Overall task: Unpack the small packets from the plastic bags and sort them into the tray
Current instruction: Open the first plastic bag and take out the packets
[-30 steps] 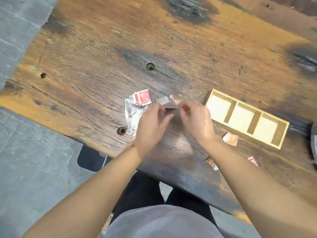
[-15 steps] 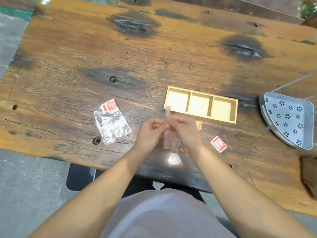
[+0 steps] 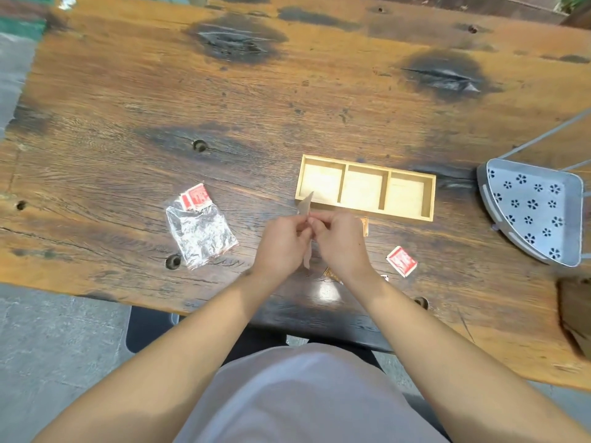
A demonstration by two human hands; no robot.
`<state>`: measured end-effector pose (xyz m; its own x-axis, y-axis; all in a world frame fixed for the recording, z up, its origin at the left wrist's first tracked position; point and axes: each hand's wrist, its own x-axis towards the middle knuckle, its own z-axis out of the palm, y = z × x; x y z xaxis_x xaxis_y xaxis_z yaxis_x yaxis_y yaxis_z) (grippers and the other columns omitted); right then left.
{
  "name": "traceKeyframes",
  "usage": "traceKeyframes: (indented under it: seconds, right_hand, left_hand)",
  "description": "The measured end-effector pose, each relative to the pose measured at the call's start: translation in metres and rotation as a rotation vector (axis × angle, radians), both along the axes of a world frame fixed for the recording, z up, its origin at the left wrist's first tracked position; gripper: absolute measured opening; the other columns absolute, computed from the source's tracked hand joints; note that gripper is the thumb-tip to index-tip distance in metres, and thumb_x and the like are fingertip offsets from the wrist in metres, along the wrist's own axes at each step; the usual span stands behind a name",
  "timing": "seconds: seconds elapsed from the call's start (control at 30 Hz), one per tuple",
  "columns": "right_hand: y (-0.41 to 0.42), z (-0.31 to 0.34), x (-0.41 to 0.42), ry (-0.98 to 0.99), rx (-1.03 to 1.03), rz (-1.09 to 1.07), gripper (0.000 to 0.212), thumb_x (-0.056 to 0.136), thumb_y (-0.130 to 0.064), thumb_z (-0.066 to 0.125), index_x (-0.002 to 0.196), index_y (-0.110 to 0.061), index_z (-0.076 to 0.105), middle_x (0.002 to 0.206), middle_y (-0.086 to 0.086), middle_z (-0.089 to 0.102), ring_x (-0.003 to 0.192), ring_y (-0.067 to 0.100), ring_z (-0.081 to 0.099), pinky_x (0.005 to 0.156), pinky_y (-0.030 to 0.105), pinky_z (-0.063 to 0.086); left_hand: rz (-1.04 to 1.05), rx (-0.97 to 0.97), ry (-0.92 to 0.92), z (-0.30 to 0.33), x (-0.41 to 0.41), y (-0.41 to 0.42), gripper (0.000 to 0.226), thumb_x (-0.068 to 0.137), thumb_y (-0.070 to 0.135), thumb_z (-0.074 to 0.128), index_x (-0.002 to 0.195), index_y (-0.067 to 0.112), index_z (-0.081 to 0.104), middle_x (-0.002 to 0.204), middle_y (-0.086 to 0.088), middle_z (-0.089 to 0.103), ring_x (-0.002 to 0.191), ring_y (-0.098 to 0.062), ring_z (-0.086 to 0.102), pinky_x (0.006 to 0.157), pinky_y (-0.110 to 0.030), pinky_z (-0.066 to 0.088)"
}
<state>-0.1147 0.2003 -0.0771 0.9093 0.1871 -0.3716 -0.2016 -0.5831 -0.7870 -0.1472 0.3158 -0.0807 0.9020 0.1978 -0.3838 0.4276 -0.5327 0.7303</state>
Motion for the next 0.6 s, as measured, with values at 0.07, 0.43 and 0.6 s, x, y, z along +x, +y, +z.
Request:
traceKeyframes:
  seconds: [0.07,0.43,0.6]
  right_hand:
    - [0.0,-0.003,-0.001,0.0,0.018,-0.018,0.026,0.097,-0.009,0.058,0.101,-0.017,0.082,0.086,-0.001,0.079,0.085,0.016,0.072,0.081,0.027,0.054]
    - [-0.008,-0.014,-0.009,0.032,0.058,-0.077,0.025,0.094,-0.012,0.063,0.091,-0.027,0.082,0.08,-0.015,0.074,0.078,-0.004,0.07,0.08,0.018,0.055]
    - [-0.008,-0.01,-0.012,0.008,0.052,-0.053,0.019,0.093,-0.016,0.063,0.098,-0.019,0.082,0.085,-0.014,0.076,0.08,-0.012,0.067,0.076,0.004,0.048]
  left_hand:
    - [0.005,-0.003,-0.003,-0.001,0.0,-0.001,0.028,0.097,0.01,0.058,0.119,0.015,0.074,0.105,-0.001,0.079,0.098,-0.013,0.072,0.091,-0.03,0.056]
    - [-0.014,0.016,-0.015,-0.005,-0.007,-0.007,0.033,0.102,0.01,0.045,0.11,0.015,0.076,0.071,-0.005,0.073,0.052,-0.002,0.057,0.051,-0.007,0.036]
    - [-0.06,0.106,-0.06,-0.005,-0.01,-0.006,0.032,0.101,0.01,0.045,0.108,0.012,0.076,0.083,-0.007,0.077,0.072,-0.02,0.065,0.067,-0.024,0.043]
